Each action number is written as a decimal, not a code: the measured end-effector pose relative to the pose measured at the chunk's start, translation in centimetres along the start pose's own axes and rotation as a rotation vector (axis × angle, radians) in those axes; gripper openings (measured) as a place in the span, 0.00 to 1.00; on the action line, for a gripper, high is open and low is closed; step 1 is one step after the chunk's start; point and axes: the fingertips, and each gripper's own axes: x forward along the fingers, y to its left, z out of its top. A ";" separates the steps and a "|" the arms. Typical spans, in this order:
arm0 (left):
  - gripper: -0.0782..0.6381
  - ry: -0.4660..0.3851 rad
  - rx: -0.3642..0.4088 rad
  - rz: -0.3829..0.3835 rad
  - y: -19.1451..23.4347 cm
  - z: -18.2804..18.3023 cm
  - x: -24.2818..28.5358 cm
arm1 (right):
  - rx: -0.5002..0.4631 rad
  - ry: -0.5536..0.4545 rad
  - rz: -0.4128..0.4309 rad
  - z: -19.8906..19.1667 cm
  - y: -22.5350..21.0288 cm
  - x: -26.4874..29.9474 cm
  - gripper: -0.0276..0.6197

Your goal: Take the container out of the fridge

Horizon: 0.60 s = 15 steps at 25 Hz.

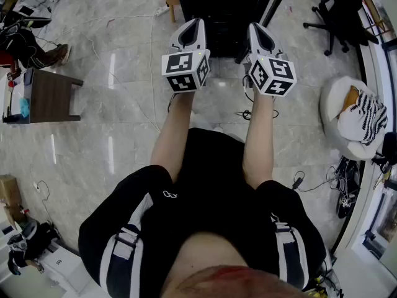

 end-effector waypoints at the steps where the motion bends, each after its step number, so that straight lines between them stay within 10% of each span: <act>1: 0.12 0.000 0.004 0.000 -0.1 0.1 -0.1 | 0.001 -0.002 0.001 0.2 0.0 -0.1 0.06; 15: 0.12 0.014 0.013 0.015 2.7 0.0 1.7 | 0.036 -0.028 -0.020 -0.2 -0.6 3.2 0.06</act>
